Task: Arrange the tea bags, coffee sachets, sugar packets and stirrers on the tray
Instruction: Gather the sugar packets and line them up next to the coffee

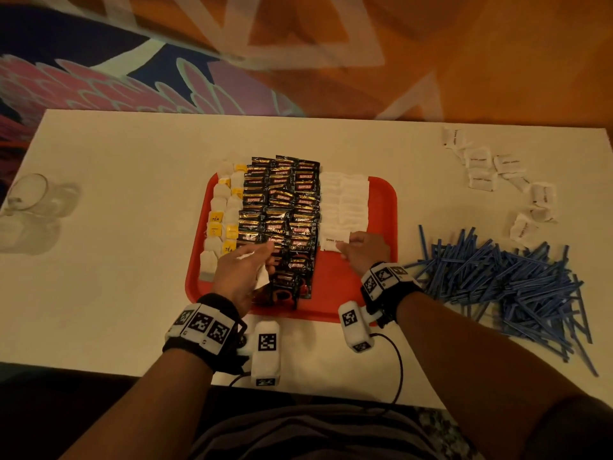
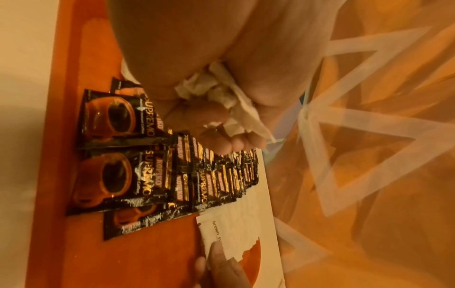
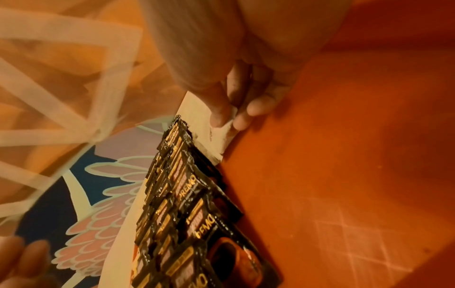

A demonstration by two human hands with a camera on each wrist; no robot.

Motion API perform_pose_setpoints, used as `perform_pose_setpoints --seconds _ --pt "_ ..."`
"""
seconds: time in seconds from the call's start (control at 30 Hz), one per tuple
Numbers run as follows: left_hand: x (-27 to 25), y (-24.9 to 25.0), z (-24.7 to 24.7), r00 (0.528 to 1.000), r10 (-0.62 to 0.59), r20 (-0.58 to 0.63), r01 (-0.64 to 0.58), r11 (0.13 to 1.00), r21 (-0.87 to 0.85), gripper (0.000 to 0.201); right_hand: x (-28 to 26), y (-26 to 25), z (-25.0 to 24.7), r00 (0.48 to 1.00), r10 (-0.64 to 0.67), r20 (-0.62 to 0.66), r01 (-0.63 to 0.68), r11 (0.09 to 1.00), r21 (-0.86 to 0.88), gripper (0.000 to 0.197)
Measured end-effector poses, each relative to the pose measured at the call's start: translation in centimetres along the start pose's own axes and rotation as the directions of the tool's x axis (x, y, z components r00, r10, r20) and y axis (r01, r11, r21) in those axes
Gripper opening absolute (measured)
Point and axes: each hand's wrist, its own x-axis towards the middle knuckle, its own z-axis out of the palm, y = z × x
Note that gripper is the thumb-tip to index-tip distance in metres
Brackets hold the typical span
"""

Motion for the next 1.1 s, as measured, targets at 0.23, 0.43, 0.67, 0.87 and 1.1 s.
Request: perform_pose_setpoints --seconds 0.23,0.43,0.67,0.87,1.1 --pt "0.5 0.3 -0.8 1.000 -0.003 0.005 0.003 1.000 -0.016 0.018 0.3 -0.9 1.1 0.999 -0.033 -0.034 0.026 0.984 -0.175 0.028" --pt "0.8 0.3 -0.7 1.000 0.000 0.006 0.000 1.000 0.000 0.020 0.2 -0.6 1.1 0.993 -0.042 -0.108 0.019 0.978 -0.207 0.021" --pt "0.7 0.2 -0.3 1.000 -0.007 0.020 0.007 1.000 -0.003 0.017 0.2 -0.2 1.0 0.994 -0.103 -0.047 0.092 0.976 -0.198 0.016" --pt "0.3 0.2 0.1 0.998 -0.044 0.041 0.043 0.999 0.017 0.015 -0.4 0.3 0.3 0.992 -0.095 -0.077 0.086 0.989 -0.118 0.009" --pt "0.0 0.1 1.6 0.961 -0.108 0.255 0.135 0.987 -0.089 0.016 -2.1 0.1 -1.4 0.982 -0.181 -0.048 0.179 0.983 -0.043 0.003"
